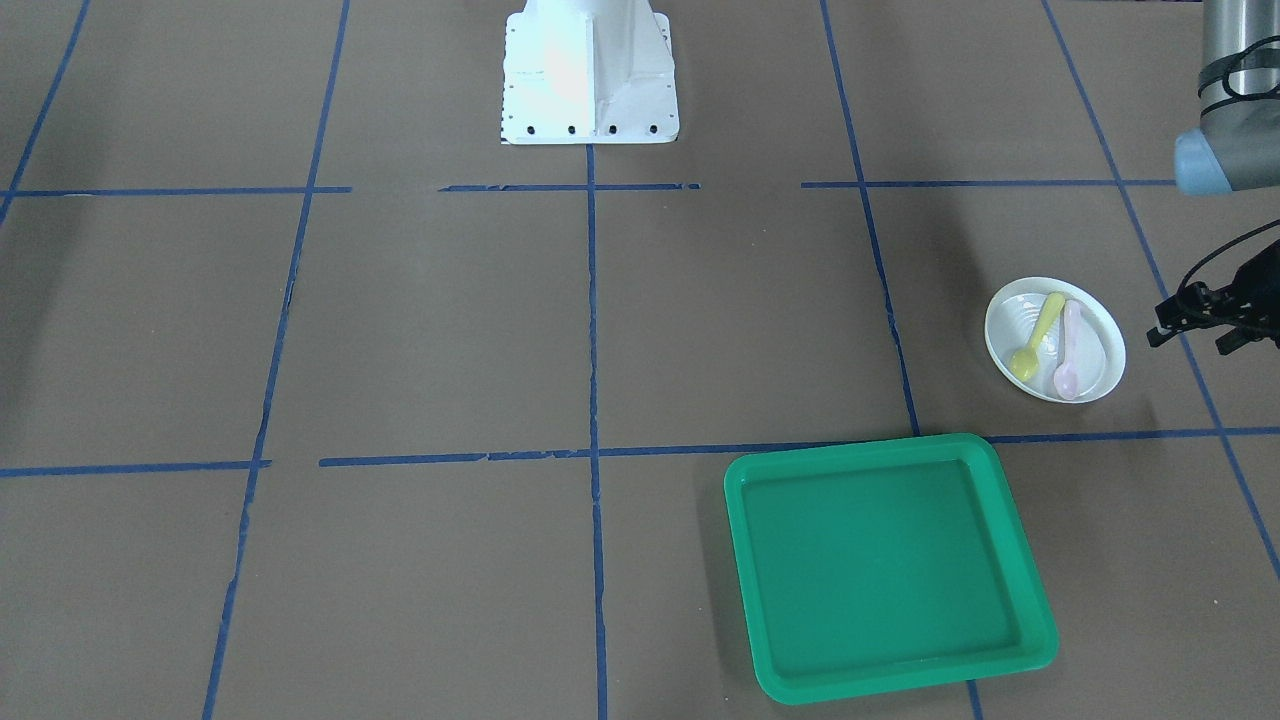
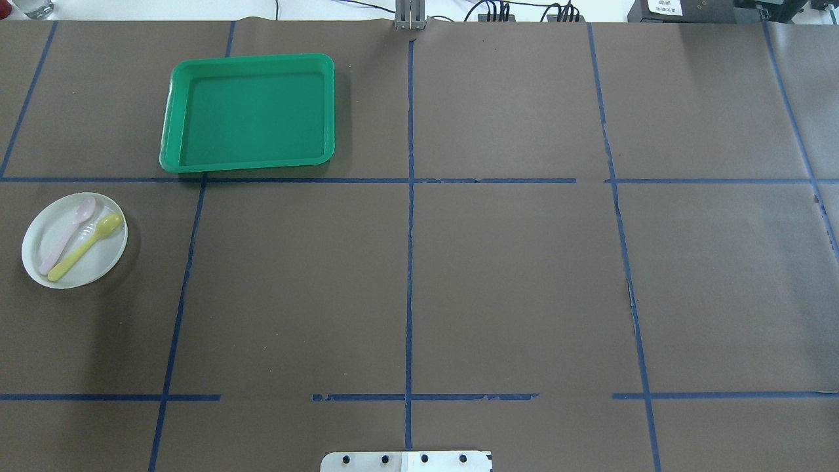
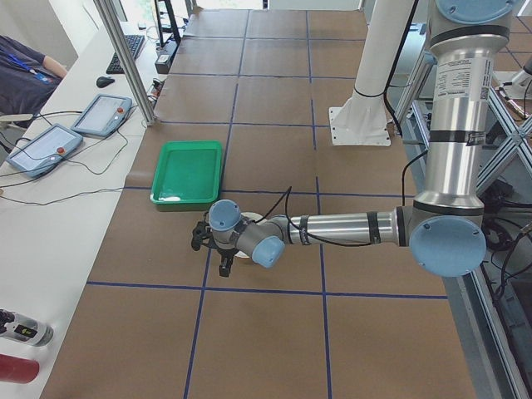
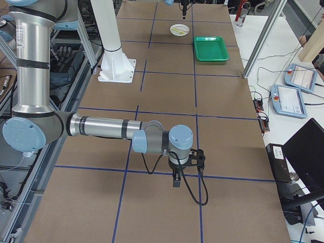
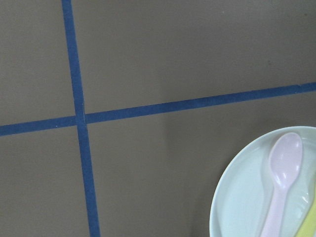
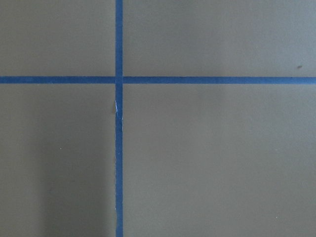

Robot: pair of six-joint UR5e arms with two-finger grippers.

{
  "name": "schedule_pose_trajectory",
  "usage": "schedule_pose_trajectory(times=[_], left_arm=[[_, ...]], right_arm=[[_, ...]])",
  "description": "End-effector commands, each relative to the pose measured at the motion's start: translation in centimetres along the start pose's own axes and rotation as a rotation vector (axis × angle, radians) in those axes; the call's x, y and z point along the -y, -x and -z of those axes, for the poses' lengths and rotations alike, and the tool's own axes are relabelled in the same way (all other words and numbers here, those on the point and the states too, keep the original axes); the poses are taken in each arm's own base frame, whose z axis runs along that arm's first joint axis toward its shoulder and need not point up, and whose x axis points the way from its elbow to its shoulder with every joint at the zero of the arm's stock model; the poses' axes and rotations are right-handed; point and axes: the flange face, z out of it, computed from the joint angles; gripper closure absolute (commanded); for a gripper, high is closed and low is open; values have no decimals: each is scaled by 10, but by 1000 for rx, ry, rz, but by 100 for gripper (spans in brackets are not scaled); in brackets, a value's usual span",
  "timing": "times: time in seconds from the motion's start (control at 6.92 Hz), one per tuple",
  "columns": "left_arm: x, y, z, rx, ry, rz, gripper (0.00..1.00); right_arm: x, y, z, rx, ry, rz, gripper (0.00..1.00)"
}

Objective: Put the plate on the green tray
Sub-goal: 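Move the left gripper toward the white plate's outer rim, then lower the left gripper and pinch the white plate's rim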

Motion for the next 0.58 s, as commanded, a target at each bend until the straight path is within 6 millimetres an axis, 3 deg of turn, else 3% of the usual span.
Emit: schedule_pose_trajectory(times=[0.0,0.29,0.43], left_arm=[[2,-9,-21,-2,-4,-9,0],[-5,-28,-41,-10,32,-45,5],[-7,-30,-45,-12,41,-50,25]], right_arm=[[0,0,0,0,-1,1,0],[0,0,0,0,0,0,0],[0,0,0,0,-2,2,0]])
